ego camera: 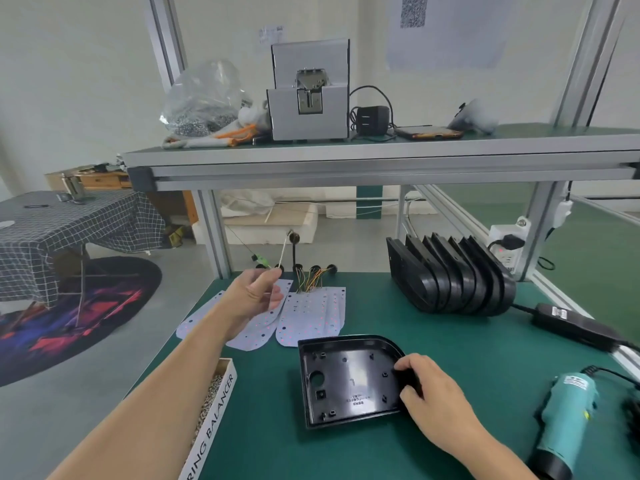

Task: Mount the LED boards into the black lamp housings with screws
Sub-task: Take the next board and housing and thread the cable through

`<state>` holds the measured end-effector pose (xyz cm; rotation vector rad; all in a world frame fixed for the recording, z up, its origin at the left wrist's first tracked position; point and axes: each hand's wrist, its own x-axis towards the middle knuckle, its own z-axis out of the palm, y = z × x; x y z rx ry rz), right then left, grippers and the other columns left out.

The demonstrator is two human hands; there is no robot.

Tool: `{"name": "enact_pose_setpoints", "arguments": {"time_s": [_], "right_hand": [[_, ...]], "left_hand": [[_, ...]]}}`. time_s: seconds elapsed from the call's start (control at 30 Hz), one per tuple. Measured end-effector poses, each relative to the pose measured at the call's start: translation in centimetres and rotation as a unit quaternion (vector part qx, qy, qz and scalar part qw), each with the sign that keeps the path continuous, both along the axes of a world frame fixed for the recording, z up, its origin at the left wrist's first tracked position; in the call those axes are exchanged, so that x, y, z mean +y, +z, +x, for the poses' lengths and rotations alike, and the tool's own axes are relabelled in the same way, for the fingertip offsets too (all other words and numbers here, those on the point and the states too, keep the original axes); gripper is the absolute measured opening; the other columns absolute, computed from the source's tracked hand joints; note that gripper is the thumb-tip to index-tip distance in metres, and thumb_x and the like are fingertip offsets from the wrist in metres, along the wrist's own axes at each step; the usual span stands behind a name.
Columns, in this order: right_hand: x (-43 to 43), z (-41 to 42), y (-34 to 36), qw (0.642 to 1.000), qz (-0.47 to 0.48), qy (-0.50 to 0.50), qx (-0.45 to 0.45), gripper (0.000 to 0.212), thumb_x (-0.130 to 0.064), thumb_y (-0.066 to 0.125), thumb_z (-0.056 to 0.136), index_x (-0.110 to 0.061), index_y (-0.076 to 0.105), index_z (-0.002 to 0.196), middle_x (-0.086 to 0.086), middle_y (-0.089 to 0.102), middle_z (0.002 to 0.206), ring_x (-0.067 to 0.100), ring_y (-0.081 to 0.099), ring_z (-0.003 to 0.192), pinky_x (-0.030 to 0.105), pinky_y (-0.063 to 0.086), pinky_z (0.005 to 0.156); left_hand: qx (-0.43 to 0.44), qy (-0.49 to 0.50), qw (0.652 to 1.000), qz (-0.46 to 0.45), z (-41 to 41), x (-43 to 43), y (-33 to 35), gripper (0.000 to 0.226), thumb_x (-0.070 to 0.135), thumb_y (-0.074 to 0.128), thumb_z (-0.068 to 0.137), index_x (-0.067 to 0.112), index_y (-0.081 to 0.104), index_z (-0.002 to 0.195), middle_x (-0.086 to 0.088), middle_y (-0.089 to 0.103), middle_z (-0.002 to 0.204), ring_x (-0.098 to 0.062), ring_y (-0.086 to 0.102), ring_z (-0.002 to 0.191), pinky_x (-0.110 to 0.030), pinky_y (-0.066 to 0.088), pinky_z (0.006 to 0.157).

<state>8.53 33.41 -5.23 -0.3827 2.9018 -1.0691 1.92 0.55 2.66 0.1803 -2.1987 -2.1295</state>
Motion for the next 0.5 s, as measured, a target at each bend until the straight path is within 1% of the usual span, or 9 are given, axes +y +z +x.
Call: {"name": "enact_pose_setpoints", "arguments": {"time_s": [0.07, 0.1, 0.17, 0.2, 0.27, 0.3, 0.4, 0.43, 0.5], "right_hand": [[0.0, 0.0, 0.1, 1.000, 0.000, -0.003, -0.008, 0.036, -0.011, 0.052, 0.092, -0.039, 0.050, 0.114, -0.023, 0.053, 0.116, -0.010, 0.046, 0.085, 0.008, 0.033, 0.072], [0.0, 0.0, 0.1, 1.000, -0.002, -0.004, -0.010, 0.037, -0.010, 0.052, 0.091, -0.040, 0.050, 0.113, -0.024, 0.054, 0.115, -0.010, 0.045, 0.080, 0.008, 0.033, 0.070], [0.3, 0.0, 0.2, 1.000, -0.004, -0.008, -0.015, 0.038, -0.009, 0.052, 0.090, -0.041, 0.051, 0.110, -0.025, 0.055, 0.111, -0.009, 0.043, 0.071, 0.005, 0.033, 0.065], [0.4, 0.0, 0.2, 1.000, -0.005, -0.011, -0.019, 0.037, -0.009, 0.052, 0.090, -0.041, 0.051, 0.109, -0.025, 0.055, 0.107, -0.009, 0.043, 0.069, 0.005, 0.033, 0.062], [0.8, 0.2, 0.3, 0.999, -0.009, -0.016, -0.026, 0.036, -0.008, 0.051, 0.089, -0.040, 0.051, 0.104, -0.026, 0.055, 0.100, -0.007, 0.045, 0.069, 0.007, 0.034, 0.059], [1.0, 0.4, 0.3, 0.999, -0.012, -0.020, -0.028, 0.035, -0.007, 0.051, 0.089, -0.040, 0.052, 0.103, -0.025, 0.055, 0.097, -0.005, 0.046, 0.069, 0.009, 0.035, 0.058], [1.4, 0.9, 0.6, 0.999, -0.021, -0.032, -0.036, 0.033, -0.007, 0.051, 0.088, -0.037, 0.053, 0.101, -0.020, 0.054, 0.088, -0.001, 0.048, 0.068, 0.012, 0.035, 0.055], [1.5, 1.1, 0.6, 0.998, -0.023, -0.034, -0.036, 0.032, -0.007, 0.050, 0.088, -0.035, 0.054, 0.103, -0.019, 0.055, 0.091, -0.001, 0.048, 0.070, 0.012, 0.034, 0.056], [1.7, 1.6, 0.5, 0.998, -0.028, -0.045, -0.036, 0.032, -0.006, 0.051, 0.089, -0.032, 0.055, 0.109, -0.017, 0.056, 0.104, 0.002, 0.051, 0.083, 0.015, 0.036, 0.066]], "left_hand": [[0.024, -0.023, 0.999, -0.040, 1.6, 1.2, 0.9, 0.113, 0.061, 0.077, 0.062, 0.003, 0.034, 0.148, -0.014, 0.063, 0.117, -0.022, 0.071, 0.100, -0.036, 0.058, 0.092], [0.032, -0.030, 0.997, -0.062, 2.4, 1.7, 1.0, 0.118, 0.061, 0.075, 0.060, 0.005, 0.028, 0.153, -0.011, 0.063, 0.117, -0.021, 0.071, 0.102, -0.036, 0.058, 0.093], [0.049, -0.039, 0.991, -0.121, 4.0, 2.7, 0.9, 0.121, 0.063, 0.074, 0.060, 0.011, 0.022, 0.157, -0.002, 0.063, 0.114, -0.016, 0.070, 0.102, -0.040, 0.054, 0.099], [0.055, -0.044, 0.986, -0.150, 4.8, 3.2, 0.7, 0.121, 0.064, 0.073, 0.061, 0.015, 0.023, 0.158, 0.002, 0.062, 0.114, -0.012, 0.069, 0.102, -0.037, 0.052, 0.098], [0.065, -0.059, 0.978, -0.189, 6.4, 4.3, 0.4, 0.117, 0.065, 0.073, 0.061, 0.021, 0.024, 0.158, 0.009, 0.056, 0.119, -0.005, 0.066, 0.100, -0.022, 0.051, 0.088], [0.073, -0.070, 0.975, -0.199, 7.3, 4.9, 0.3, 0.116, 0.063, 0.073, 0.061, 0.022, 0.023, 0.158, 0.010, 0.054, 0.120, -0.003, 0.064, 0.100, -0.019, 0.051, 0.085], [0.108, -0.092, 0.959, -0.247, 9.9, 7.2, -0.1, 0.114, 0.057, 0.075, 0.064, 0.026, 0.020, 0.159, 0.018, 0.047, 0.122, -0.003, 0.056, 0.108, -0.015, 0.046, 0.094], [0.123, -0.095, 0.951, -0.269, 10.8, 8.1, -0.1, 0.113, 0.057, 0.074, 0.065, 0.027, 0.019, 0.159, 0.024, 0.045, 0.120, -0.002, 0.053, 0.112, -0.013, 0.042, 0.097], [0.144, -0.107, 0.938, -0.298, 12.6, 9.7, -0.3, 0.112, 0.056, 0.073, 0.067, 0.029, 0.016, 0.159, 0.034, 0.041, 0.116, 0.000, 0.048, 0.118, -0.014, 0.038, 0.103]]}}
